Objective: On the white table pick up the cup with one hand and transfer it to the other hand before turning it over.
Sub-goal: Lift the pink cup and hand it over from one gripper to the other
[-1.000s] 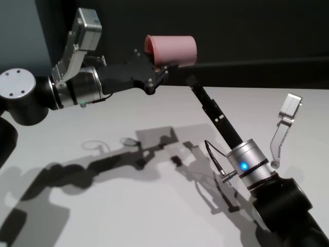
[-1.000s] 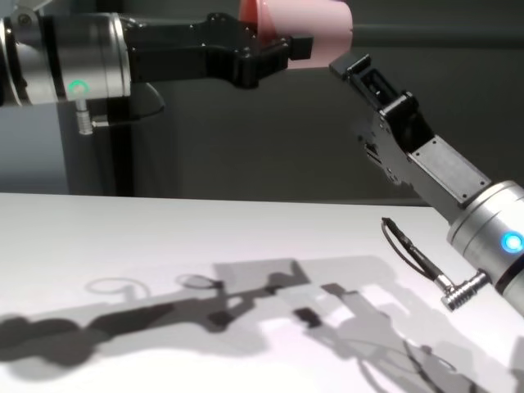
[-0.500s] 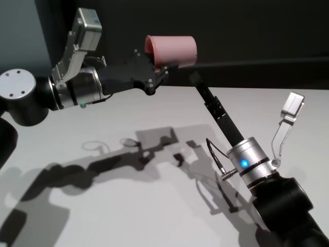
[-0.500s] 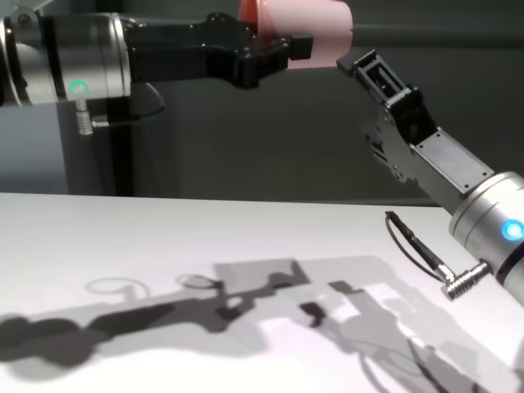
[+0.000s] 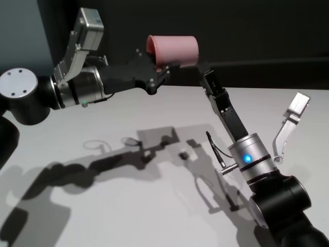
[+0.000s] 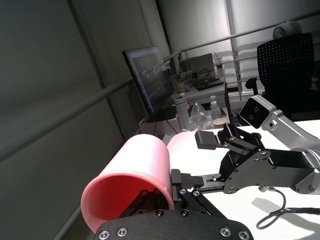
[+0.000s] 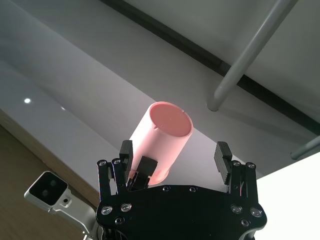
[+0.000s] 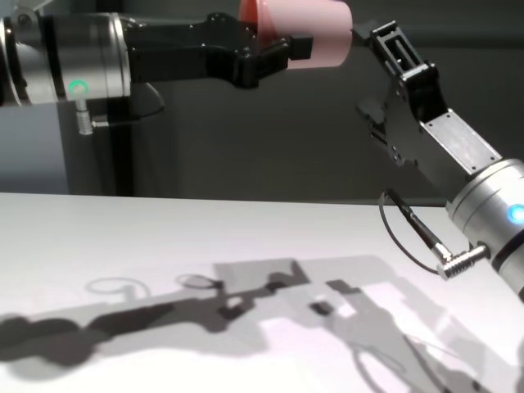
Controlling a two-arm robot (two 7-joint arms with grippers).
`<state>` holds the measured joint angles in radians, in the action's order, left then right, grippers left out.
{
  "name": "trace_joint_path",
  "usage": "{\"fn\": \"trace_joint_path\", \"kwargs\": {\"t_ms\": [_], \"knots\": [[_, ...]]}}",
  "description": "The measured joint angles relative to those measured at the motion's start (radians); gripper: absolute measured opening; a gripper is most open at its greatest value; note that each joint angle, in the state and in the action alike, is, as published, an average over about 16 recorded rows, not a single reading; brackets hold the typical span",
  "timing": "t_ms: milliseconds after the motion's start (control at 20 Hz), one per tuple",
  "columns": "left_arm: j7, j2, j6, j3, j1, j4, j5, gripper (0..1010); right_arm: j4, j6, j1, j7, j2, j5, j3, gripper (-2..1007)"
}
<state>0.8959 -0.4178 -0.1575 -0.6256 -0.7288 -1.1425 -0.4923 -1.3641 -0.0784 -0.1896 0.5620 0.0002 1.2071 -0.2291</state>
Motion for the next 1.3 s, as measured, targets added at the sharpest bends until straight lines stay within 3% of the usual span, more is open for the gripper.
{"fn": "trace_joint_path", "kwargs": {"t_ms": [350, 750, 1300], "knots": [[0.000, 0.000, 0.000, 0.000, 0.000, 0.000, 0.000, 40, 0.002, -0.010, -0.008, -0.012, -0.014, 0.058, 0.003, 1002], [0.000, 0.000, 0.000, 0.000, 0.000, 0.000, 0.000, 40, 0.009, -0.004, -0.024, -0.027, -0.029, 0.098, -0.002, 1002], [0.000, 0.000, 0.000, 0.000, 0.000, 0.000, 0.000, 40, 0.080, 0.001, -0.073, 0.007, -0.058, 0.163, -0.019, 1002]]}}
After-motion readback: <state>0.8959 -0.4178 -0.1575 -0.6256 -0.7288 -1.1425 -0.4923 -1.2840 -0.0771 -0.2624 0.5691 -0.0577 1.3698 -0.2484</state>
